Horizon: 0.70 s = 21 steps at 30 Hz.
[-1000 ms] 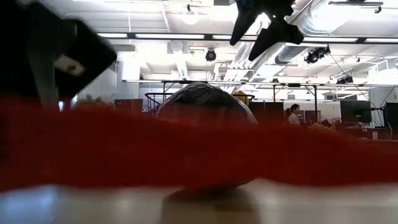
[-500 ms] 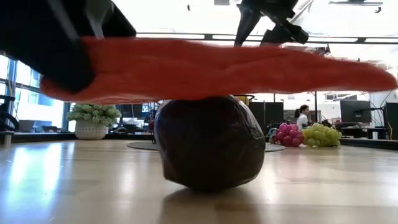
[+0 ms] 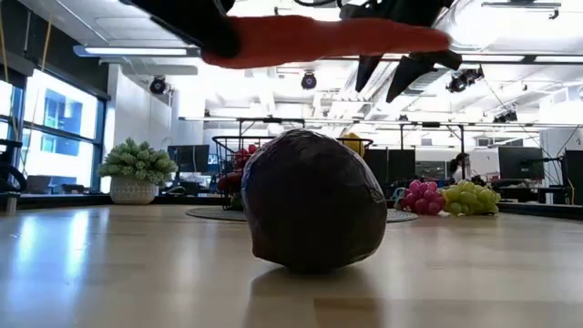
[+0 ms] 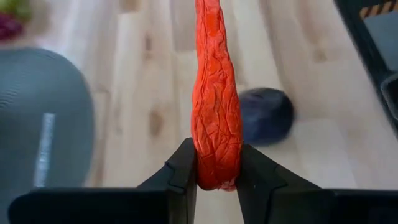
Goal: Build produce basket
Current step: Put the orange carrot into the black wire basket
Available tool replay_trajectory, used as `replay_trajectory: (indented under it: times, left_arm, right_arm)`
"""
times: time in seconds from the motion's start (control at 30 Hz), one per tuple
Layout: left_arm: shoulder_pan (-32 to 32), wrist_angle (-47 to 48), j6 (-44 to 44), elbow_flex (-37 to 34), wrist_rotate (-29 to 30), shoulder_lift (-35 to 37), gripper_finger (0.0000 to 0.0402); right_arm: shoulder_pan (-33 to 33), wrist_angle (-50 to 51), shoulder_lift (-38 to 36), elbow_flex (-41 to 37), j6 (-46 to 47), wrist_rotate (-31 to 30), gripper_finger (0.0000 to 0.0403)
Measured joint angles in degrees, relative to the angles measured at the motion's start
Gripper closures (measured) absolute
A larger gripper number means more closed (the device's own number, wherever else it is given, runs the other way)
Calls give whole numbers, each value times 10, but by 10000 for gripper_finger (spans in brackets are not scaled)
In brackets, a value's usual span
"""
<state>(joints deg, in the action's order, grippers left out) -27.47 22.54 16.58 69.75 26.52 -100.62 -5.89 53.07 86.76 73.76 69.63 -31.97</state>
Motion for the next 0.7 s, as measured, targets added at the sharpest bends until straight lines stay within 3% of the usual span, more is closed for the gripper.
replay_trajectory:
  times: [0.47,0.7]
  left_arm:
    - [142,50,-99,0,46,116,336]
    - [239,45,-122,0,46,164,334]
  right_arm:
    - [55,42,0,0,-17,1,157]
    - [98,50,0,0,-84,7,157]
